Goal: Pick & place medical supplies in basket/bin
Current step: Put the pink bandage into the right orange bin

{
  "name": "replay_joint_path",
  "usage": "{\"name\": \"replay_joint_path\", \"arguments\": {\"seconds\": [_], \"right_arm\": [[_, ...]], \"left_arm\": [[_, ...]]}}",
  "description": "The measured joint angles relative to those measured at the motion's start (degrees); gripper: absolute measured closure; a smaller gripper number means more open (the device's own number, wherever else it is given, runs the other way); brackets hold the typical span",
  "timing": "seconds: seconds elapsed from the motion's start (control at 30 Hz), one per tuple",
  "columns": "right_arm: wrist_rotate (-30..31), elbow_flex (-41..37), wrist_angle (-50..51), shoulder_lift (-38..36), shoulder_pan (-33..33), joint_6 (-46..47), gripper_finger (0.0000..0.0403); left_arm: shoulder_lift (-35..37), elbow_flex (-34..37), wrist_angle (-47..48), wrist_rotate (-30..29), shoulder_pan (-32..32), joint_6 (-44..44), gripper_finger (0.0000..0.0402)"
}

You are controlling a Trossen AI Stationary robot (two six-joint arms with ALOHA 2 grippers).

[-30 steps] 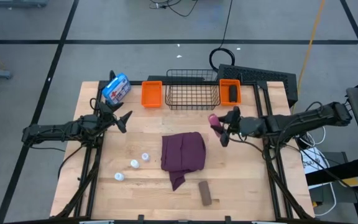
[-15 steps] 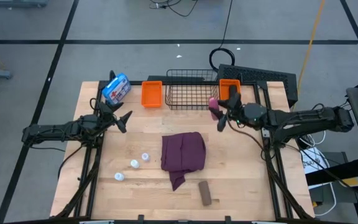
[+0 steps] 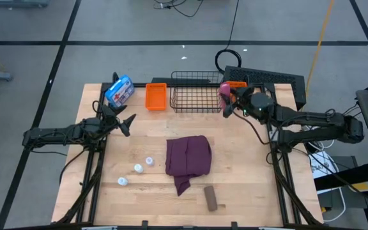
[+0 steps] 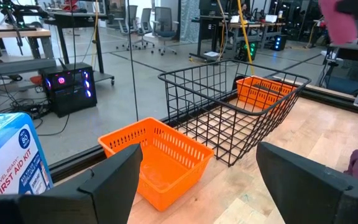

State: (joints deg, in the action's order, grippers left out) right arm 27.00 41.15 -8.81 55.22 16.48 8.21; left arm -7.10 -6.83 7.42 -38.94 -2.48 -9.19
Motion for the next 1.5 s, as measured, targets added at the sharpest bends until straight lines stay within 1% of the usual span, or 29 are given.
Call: {"name": "replay_joint_path", "arguments": {"seconds": [0.27,0.7,0.93,1.2,1.37,1.5], "right_arm": [[0.0,0.0,0.0,1.6,6.9,0.1,0.0230],[0.2,0.0,0.4,11.2,15.6,1.8,0.0230],[0.0,0.0,0.6,14.2,20.5,3.3,0.0231],[0.0,0.0,2.4,19.5,23.7,6.1,0.0231],[0.0,0.0,2.3,23.3,24.9,6.1,0.0231],[-0.3,0.1,1.7,25.5,25.9,8.2,0.0231]], "left_arm": [[0.0,0.0,0.0,0.0,0.0,0.0,0.0078],[0.0,0.0,0.0,0.0,0.0,0.0,0.0078],[0.0,0.0,0.0,0.0,0.0,0.0,0.0078],[0.0,0.0,0.0,0.0,0.0,0.0,0.0078],[0.0,0.0,0.0,0.0,0.0,0.0,0.0078],[0.0,0.0,0.0,0.0,0.0,0.0,0.0078]]}}
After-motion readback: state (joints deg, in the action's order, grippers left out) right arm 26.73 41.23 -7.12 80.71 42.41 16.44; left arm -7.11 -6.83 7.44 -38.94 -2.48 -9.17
